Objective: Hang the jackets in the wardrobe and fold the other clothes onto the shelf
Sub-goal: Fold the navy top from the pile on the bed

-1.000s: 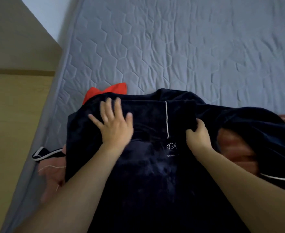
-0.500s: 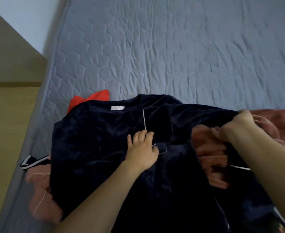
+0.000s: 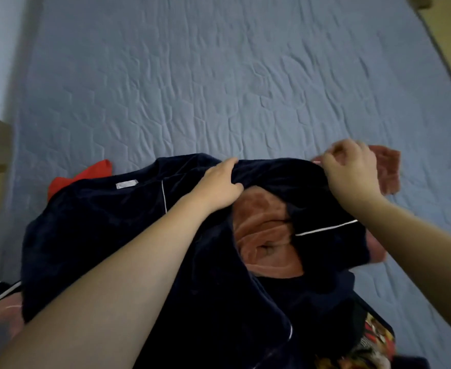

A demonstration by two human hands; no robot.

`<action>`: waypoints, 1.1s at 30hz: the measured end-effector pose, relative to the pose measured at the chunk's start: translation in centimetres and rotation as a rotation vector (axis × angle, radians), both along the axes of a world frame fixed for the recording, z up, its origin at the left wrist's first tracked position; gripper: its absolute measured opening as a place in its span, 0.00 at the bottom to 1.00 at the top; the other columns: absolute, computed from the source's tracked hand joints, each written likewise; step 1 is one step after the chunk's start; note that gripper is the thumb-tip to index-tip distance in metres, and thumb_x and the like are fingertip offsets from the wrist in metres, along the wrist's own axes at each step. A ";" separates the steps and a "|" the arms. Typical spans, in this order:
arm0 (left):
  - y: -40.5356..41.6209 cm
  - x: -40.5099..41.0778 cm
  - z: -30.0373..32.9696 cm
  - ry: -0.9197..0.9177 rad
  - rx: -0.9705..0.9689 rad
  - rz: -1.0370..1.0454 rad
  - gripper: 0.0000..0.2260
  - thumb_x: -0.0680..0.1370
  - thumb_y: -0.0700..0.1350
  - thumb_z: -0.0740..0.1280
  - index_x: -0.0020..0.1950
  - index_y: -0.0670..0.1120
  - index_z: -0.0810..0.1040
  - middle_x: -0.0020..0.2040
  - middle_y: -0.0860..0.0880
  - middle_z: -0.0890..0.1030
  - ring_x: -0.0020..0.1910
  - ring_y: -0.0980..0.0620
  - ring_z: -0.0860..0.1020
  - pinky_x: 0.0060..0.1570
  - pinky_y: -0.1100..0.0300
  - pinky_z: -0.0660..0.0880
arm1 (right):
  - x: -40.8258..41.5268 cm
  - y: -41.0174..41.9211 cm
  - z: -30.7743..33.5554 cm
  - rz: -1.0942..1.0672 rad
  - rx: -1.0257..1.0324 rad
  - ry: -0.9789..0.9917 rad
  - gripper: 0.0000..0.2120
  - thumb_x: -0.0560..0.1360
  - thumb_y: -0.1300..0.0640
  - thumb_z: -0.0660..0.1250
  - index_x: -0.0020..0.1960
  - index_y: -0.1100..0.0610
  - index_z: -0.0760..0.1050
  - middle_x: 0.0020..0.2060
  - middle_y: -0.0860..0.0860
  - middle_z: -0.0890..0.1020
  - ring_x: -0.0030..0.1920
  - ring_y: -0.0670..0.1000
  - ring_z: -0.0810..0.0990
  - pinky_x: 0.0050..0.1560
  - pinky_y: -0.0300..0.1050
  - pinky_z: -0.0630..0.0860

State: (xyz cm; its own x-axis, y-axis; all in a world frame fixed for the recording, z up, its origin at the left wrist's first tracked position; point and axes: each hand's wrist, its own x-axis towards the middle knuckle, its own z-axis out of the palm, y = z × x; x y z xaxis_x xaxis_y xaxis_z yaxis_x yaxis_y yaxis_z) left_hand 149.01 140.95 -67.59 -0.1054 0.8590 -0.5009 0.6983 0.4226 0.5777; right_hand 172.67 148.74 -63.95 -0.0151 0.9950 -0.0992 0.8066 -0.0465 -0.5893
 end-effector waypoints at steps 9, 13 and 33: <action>5.2 8.3 -1.1 0.278 -0.081 -0.187 0.27 0.80 0.49 0.60 0.77 0.48 0.56 0.73 0.42 0.66 0.70 0.40 0.65 0.68 0.48 0.65 | 10.5 -3.7 -4.0 -0.055 -1.132 0.316 0.30 0.60 0.54 0.81 0.58 0.51 0.72 0.51 0.56 0.81 0.45 0.59 0.85 0.41 0.57 0.82; 5.7 10.0 -0.4 0.488 -0.039 -0.265 0.12 0.80 0.48 0.59 0.61 0.47 0.72 0.62 0.43 0.73 0.62 0.41 0.69 0.56 0.48 0.69 | 10.4 -3.2 -4.6 0.019 -0.981 0.126 0.32 0.64 0.57 0.73 0.64 0.53 0.65 0.57 0.59 0.75 0.51 0.62 0.80 0.46 0.62 0.81; -0.9 16.5 3.4 0.541 0.143 -0.240 0.33 0.79 0.50 0.60 0.80 0.54 0.47 0.79 0.44 0.55 0.75 0.42 0.59 0.72 0.44 0.60 | 17.3 3.3 3.2 0.128 0.249 -0.406 0.13 0.66 0.61 0.68 0.49 0.58 0.74 0.58 0.60 0.68 0.57 0.61 0.65 0.60 0.54 0.59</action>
State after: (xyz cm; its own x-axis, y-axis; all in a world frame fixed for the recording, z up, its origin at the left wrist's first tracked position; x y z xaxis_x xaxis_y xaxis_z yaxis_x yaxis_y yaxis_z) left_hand 165.52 140.04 -64.18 -0.1081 0.9453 -0.3079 0.9748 0.1615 0.1537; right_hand 189.99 151.99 -60.78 -0.1486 0.9818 0.1183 0.9633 0.1707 -0.2070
